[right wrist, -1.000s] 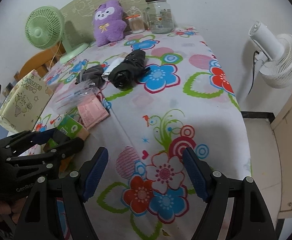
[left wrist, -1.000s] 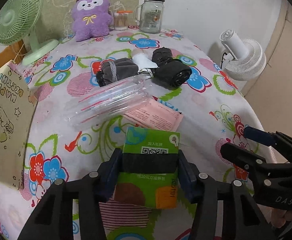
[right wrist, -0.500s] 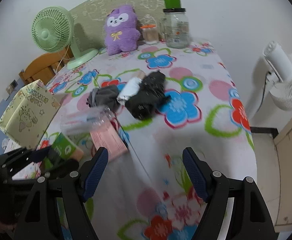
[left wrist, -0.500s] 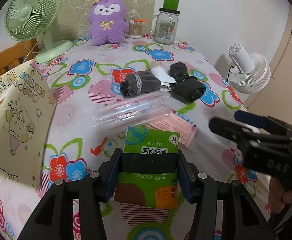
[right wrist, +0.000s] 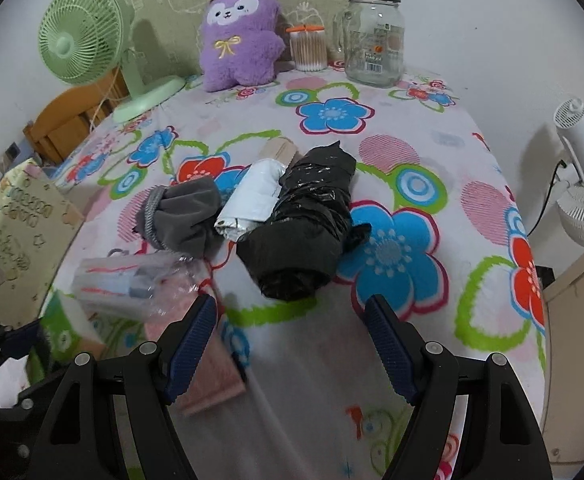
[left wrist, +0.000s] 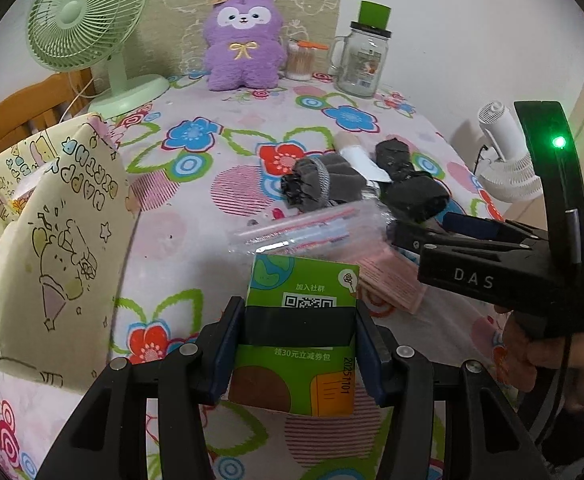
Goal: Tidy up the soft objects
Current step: 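Grasp the green-and-black box with the left tool while the right grasps the black rolled bag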
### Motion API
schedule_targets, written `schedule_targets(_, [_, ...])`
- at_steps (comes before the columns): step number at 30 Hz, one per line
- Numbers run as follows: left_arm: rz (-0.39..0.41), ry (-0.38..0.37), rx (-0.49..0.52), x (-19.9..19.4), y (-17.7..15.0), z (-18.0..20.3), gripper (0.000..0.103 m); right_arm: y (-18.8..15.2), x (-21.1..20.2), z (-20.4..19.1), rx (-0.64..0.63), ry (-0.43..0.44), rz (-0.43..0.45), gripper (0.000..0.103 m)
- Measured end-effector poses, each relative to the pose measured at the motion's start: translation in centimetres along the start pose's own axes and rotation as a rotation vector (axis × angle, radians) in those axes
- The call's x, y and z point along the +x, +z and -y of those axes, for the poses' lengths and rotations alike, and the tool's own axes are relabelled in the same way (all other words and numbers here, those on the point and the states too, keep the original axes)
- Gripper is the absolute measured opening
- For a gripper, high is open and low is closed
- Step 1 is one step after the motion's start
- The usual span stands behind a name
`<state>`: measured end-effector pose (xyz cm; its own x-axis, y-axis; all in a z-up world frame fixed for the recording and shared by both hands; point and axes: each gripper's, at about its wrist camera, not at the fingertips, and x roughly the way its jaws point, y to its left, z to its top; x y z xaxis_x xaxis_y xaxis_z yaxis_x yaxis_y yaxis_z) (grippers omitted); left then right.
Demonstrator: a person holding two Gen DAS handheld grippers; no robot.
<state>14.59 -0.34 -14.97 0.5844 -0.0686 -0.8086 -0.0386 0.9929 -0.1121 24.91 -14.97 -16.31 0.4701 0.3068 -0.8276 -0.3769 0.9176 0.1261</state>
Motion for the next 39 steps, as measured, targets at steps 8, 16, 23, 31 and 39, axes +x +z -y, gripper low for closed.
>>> schedule_targets(8, [0.004,-0.003,-0.025,0.4,1.0,-0.3,0.054,1.0,1.0,-0.5,-0.029,-0.014,0.006,0.077])
schedule_targets(16, [0.016,-0.01,-0.023,0.0,1.4,-0.1,0.054,1.4,1.0,0.0,-0.022,-0.03,0.007,0.032])
schedule_targets(23, [0.024,-0.01,-0.026,-0.4,1.4,-0.2,0.054,1.3,0.7,0.0,0.0,-0.023,0.008,0.03])
schedule_targets(31, [0.038,-0.013,-0.027,-1.3,1.5,-0.3,0.054,1.3,-0.6,-0.3,0.004,-0.029,0.03,0.03])
schedule_targets(39, [0.059,-0.015,-0.027,-2.6,1.6,-0.3,0.054,1.1,-2.8,-0.7,0.005,-0.056,0.066,0.03])
